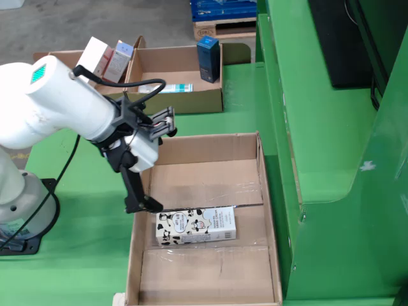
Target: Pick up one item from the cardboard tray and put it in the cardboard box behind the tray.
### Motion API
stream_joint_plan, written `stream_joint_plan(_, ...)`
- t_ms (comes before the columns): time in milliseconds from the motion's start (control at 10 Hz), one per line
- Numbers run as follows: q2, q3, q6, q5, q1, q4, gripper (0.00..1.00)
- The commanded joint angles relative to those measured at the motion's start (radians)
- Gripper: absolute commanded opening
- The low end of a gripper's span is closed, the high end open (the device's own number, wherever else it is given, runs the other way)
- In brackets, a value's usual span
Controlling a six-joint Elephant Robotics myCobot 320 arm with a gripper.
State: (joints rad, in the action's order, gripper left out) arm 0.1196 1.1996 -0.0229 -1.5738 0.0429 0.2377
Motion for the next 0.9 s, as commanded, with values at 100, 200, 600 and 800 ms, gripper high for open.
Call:
stream_joint_plan(100, 0.130, -0.090, -0.015, 0.011, 0.011, 0.046, 1.00)
stream_joint_plan(200, 0.130, -0.090, -0.015, 0.011, 0.011, 0.046, 1.00)
stream_joint_plan(600, 0.230, -0.122, -0.028, 0.019, 0.018, 0.066, 1.00)
stream_joint_plan(800, 0.266, -0.114, -0.032, 0.034, 0.019, 0.099, 1.00)
